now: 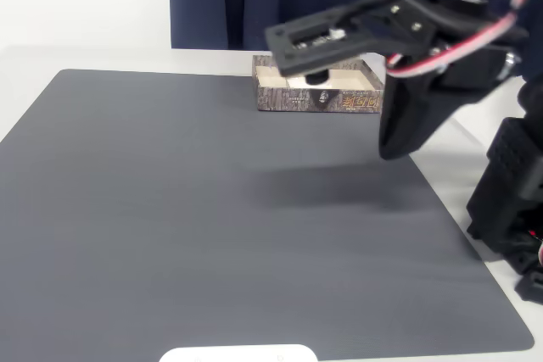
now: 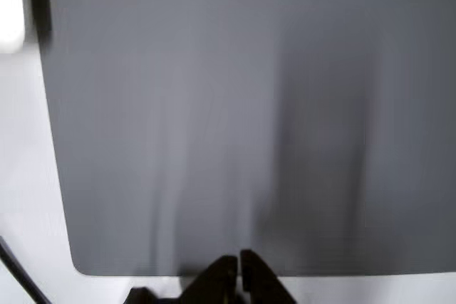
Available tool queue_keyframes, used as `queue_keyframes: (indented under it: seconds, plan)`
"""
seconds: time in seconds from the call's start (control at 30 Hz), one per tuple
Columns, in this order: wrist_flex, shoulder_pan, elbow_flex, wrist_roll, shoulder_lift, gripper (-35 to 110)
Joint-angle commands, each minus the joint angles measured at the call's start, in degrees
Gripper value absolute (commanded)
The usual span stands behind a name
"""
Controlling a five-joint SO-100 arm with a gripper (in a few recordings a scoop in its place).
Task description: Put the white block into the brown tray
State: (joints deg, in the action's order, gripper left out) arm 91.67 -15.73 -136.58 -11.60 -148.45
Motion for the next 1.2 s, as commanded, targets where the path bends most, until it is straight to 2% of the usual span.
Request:
queue_keyframes:
  seconds: [0.0,0.33,1.17]
  plan:
    - [-2.72,3.52,-5.01,2.99,-6.68,0]
    - [-13.54,6.33,-24.17,4.31,-22.06,0]
    - [-15.56,5.27,-40.61,4.66,-41.31,0]
